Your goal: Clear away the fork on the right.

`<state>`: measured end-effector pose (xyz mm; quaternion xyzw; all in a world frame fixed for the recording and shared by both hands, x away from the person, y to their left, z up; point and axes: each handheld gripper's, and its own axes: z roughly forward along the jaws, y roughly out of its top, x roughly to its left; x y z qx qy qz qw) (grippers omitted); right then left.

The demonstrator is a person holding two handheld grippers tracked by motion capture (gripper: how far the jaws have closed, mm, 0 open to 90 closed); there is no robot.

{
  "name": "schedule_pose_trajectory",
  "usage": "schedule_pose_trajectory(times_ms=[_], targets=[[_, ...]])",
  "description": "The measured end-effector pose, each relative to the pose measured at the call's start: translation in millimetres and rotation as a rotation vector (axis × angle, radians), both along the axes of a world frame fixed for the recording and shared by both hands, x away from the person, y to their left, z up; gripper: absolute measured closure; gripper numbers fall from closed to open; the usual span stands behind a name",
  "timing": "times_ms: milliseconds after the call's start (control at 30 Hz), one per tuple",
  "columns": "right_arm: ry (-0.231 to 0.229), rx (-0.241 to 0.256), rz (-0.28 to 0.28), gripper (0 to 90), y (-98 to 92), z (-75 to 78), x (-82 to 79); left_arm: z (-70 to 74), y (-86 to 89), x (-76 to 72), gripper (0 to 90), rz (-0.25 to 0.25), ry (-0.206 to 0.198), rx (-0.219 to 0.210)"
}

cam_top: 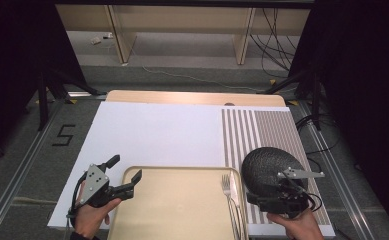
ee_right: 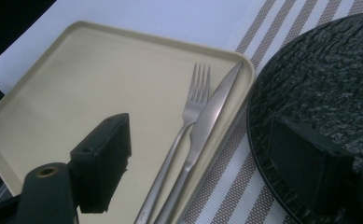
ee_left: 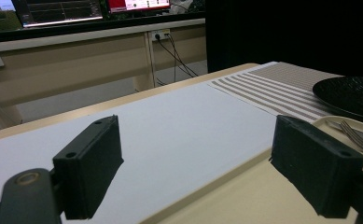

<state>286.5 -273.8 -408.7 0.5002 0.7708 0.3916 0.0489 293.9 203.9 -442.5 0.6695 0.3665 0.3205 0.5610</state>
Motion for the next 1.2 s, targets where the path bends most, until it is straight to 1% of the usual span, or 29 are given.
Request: schedule_pose_trajectory(times_ms=[33, 100, 133, 167, 200, 233, 267, 300, 333, 367, 400, 433, 467, 500, 567, 600, 667, 700, 733, 767, 800, 833, 867, 900, 1000, 1033, 1067, 1100, 1200], targets=[[0.007, 0.004, -0.011, 22.4, -1.0, 0.1, -1.2, 0.0, -0.1, 0.0, 16.0, 0.000, 0.000, -0.001], [0.003, 0.010, -0.008, 21.7, -3.6, -0.4, -1.5, 0.1, -0.1, 0.1, 16.0, 0.000, 0.000, -0.001], [-0.020, 0.017, -0.007, 21.6, -4.8, -2.1, -1.3, 0.2, -0.3, 0.3, 16.0, 0.000, -0.001, -0.003], [-0.012, 0.026, -0.014, 21.6, -5.9, -1.8, -2.6, 0.2, -0.5, 0.5, 16.0, 0.001, -0.001, -0.004], [0.000, 0.000, -0.022, 21.5, -7.3, -0.6, -3.1, 0.2, -0.7, 0.6, 16.0, 0.000, 0.001, -0.003], [0.004, -0.001, -0.042, 21.5, -8.1, -0.4, -4.4, 0.1, -0.8, 0.7, 16.0, 0.001, 0.002, -0.003], [-0.001, 0.004, -0.041, 21.4, -10.4, -0.8, -4.6, 0.0, -1.0, 1.0, 16.0, 0.002, 0.003, -0.002], [-0.019, 0.041, -0.028, 21.3, -13.4, -2.0, -4.9, 0.0, -1.2, 1.3, 16.0, 0.004, 0.004, -0.001], [-0.015, 0.044, -0.037, 21.3, -15.1, -2.1, -5.7, 0.1, -1.3, 1.4, 16.0, 0.004, 0.004, -0.001], [0.006, 0.027, -0.071, 21.2, -16.0, -1.4, -7.4, -0.1, -1.6, 1.8, 16.0, 0.002, 0.001, -0.005], [-0.025, 0.051, -0.056, 21.1, -19.7, -3.5, -6.7, 0.1, -1.6, 1.6, 16.0, 0.004, 0.004, 0.000], [-0.017, 0.056, -0.055, 21.1, -22.4, -3.5, -7.2, -0.2, -1.7, 1.7, 16.0, 0.004, 0.006, 0.001], [-0.004, 0.050, -0.079, 21.0, -24.0, -3.3, -8.3, -0.3, -1.8, 1.8, 16.0, 0.005, 0.007, 0.001], [-0.006, 0.075, -0.090, 21.1, -26.0, -4.2, -8.7, -0.3, -1.9, 1.8, 16.0, 0.005, 0.007, 0.002], [-0.012, 0.087, -0.088, 21.1, -31.0, -5.3, -8.6, -0.2, -2.2, 1.5, 16.0, 0.006, 0.007, 0.001], [0.002, 0.105, -0.113, 21.1, -31.0, -5.6, -10.0, -0.1, -2.3, 1.6, 16.0, 0.007, 0.008, 0.001], [0.003, 0.108, -0.110, 21.0, -35.6, -6.0, -11.6, -0.1, -2.5, 2.2, 16.0, 0.007, 0.007, 0.002], [0.009, 0.109, -0.121, 21.0, -37.6, -5.6, -12.9, -0.2, -2.7, 2.3, 16.0, 0.007, 0.007, 0.002], [0.001, 0.122, -0.123, 20.9, -39.2, -7.1, -13.1, -0.1, -2.9, 2.4, 16.0, 0.006, 0.007, 0.003], [0.002, 0.122, -0.119, 21.0, -41.2, -7.4, -13.6, 0.1, -3.2, 2.5, 16.0, 0.007, 0.008, 0.002], [0.003, 0.120, -0.130, 21.0, -43.6, -8.5, -14.0, 0.1, -3.4, 2.8, 16.0, 0.006, 0.008, 0.002], [0.012, 0.134, -0.140, 21.0, -44.9, -8.9, -15.0, 0.0, -3.5, 2.8, 16.0, 0.006, 0.008, 0.004], [0.003, 0.129, -0.136, 21.0, -47.0, -9.8, -14.7, -0.1, -3.6, 2.6, 16.0, 0.004, 0.008, 0.006], [-0.002, 0.126, -0.144, 20.9, -48.8, -11.2, -14.6, -0.2, -3.6, 2.4, 16.0, 0.001, 0.008, 0.005], [0.000, 0.137, -0.167, 20.9, -50.5, -12.2, -16.6, -0.4, -2.8, 2.4, 16.0, 0.002, 0.008, 0.000], [0.015, 0.135, -0.161, 20.9, -52.2, -10.7, -17.6, -0.4, -2.6, 2.3, 16.0, 0.004, 0.008, 0.000], [0.017, 0.150, -0.177, 20.9, -51.6, -10.8, -18.9, -0.3, -2.4, 2.1, 16.0, 0.003, 0.006, 0.000], [0.009, 0.133, -0.177, 20.9, -53.1, -11.9, -18.4, -0.2, -2.5, 1.9, 16.0, 0.003, 0.006, -0.001], [0.020, 0.147, -0.189, 20.9, -57.5, -12.7, -19.7, -0.2, -2.4, 1.7, 16.0, 0.002, 0.006, 0.000]])
